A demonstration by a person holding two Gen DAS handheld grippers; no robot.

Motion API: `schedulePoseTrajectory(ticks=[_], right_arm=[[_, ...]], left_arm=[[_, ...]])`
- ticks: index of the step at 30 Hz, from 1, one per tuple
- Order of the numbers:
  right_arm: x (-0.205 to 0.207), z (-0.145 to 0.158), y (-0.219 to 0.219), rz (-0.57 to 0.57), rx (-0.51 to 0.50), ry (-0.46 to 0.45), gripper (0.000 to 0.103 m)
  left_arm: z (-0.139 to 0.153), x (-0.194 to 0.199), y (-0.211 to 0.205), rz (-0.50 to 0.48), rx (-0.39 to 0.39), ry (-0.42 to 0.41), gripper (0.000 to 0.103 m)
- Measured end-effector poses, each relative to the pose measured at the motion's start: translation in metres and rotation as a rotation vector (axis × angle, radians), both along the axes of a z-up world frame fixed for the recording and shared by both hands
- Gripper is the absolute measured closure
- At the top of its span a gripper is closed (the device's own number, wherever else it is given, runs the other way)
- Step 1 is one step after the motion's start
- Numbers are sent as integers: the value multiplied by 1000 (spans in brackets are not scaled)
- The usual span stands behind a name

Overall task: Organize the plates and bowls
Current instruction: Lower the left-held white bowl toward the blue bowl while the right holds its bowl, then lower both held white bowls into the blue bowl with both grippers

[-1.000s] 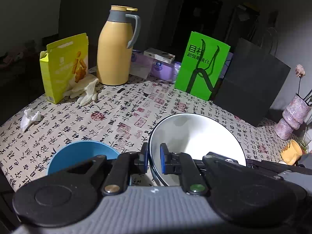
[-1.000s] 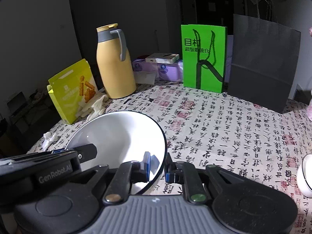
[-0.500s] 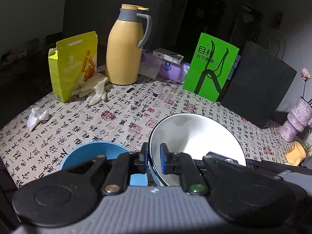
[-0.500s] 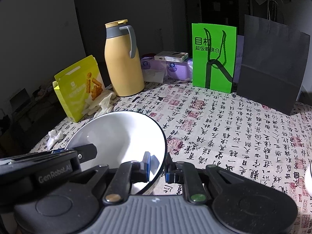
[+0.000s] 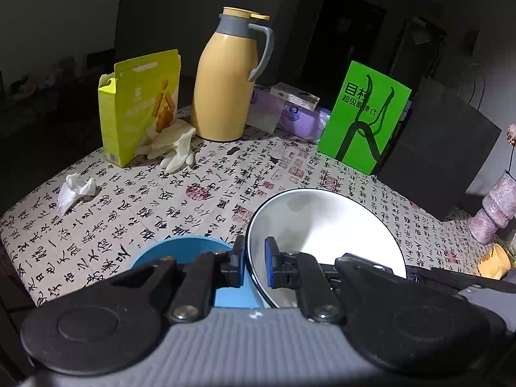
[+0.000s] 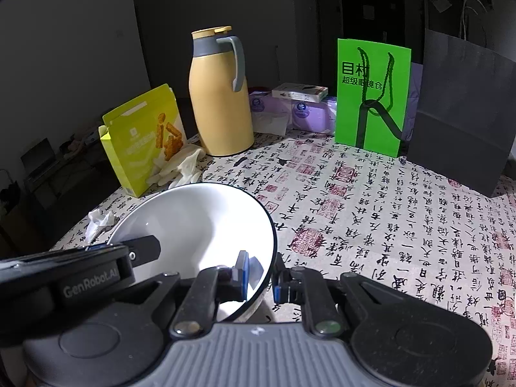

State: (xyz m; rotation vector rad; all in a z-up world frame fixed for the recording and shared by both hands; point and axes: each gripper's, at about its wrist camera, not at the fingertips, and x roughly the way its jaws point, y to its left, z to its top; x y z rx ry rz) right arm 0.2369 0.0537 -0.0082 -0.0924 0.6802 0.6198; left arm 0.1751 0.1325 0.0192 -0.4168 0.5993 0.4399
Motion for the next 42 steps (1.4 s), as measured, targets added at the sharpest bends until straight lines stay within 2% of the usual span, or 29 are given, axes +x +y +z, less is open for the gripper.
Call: schedulePoseTrajectory(ticks=[21, 42], right_arm=[[-2, -11, 23, 38, -4, 16, 89], [-5, -32, 66, 88, -53, 60, 89]], left_arm=[[-7, -8, 19, 36, -4, 20, 92], [-35, -19, 57, 91, -60, 56, 92]])
